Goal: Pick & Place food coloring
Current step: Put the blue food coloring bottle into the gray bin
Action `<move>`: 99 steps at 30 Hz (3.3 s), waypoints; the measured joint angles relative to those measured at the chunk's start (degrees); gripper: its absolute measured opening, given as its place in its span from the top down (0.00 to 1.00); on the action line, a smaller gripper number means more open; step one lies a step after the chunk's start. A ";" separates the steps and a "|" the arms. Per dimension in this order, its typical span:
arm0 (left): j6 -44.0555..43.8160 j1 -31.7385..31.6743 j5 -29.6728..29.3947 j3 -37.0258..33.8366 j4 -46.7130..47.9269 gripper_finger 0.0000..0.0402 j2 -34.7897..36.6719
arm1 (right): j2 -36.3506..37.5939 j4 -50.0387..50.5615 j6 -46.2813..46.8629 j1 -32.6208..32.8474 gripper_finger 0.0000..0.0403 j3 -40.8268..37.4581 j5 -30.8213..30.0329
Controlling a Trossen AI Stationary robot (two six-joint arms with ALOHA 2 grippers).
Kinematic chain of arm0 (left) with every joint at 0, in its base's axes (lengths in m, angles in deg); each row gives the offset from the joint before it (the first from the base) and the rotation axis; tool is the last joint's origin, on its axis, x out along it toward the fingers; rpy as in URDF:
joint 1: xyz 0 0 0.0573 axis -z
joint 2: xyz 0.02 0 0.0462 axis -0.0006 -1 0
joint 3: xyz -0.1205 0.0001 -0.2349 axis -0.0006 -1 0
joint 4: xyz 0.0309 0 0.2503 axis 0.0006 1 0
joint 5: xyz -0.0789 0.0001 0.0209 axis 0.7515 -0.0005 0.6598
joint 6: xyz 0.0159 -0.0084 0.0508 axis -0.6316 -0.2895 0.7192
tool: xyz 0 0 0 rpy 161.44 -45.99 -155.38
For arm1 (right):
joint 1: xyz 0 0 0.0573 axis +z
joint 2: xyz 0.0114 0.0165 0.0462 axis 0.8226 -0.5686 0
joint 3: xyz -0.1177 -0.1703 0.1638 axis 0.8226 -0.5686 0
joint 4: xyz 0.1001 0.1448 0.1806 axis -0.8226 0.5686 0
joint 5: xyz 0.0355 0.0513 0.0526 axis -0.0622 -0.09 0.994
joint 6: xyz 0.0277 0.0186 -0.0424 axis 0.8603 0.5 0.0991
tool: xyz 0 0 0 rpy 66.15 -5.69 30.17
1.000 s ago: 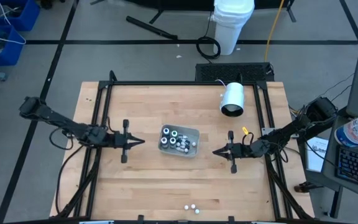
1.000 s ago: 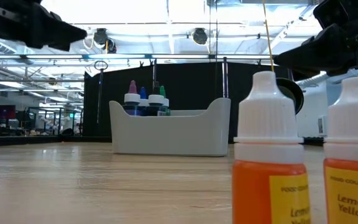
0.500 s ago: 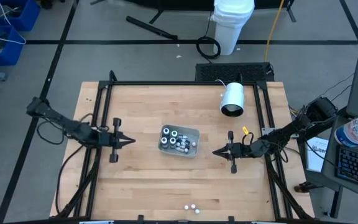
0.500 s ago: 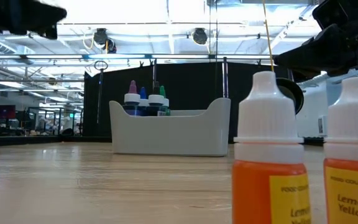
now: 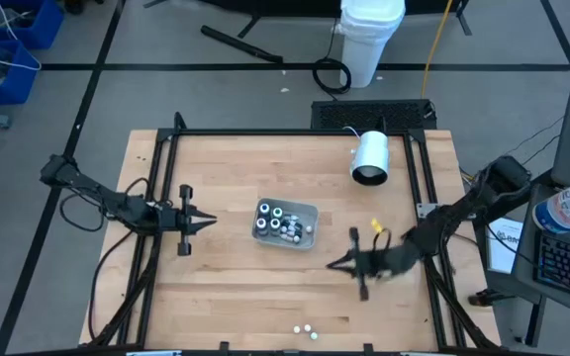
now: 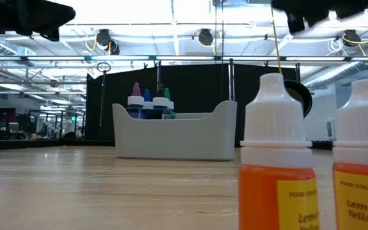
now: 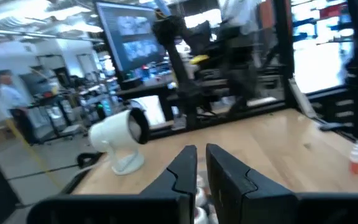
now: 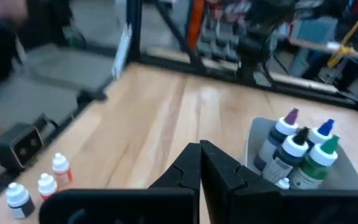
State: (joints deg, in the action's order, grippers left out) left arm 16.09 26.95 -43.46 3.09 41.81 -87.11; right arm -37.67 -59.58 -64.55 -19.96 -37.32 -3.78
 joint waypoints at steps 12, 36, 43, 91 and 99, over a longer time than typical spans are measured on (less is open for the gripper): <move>-6.85 -0.02 -3.44 0.02 -0.93 0.88 -0.67 | -26.08 20.73 6.36 12.47 1.00 34.00 -2.71; -9.92 0.04 -3.39 0.04 -0.85 0.88 -3.87 | -36.89 21.79 21.44 19.11 0.47 37.33 -18.96; -8.44 0.04 -3.39 0.04 -0.37 0.88 -3.87 | -38.21 20.45 33.43 18.61 0.46 35.59 -18.82; -11.48 0.04 -3.41 0.07 1.18 0.88 -3.86 | -46.57 25.98 40.08 18.06 0.47 42.50 -17.61; -11.62 0.04 -3.41 0.07 1.19 0.88 -3.85 | -46.57 28.04 42.61 17.78 0.47 42.50 -17.54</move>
State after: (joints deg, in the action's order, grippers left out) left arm 4.47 26.99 -46.87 3.15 43.00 -90.95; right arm -84.24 -31.54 -21.94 -2.18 5.18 -21.32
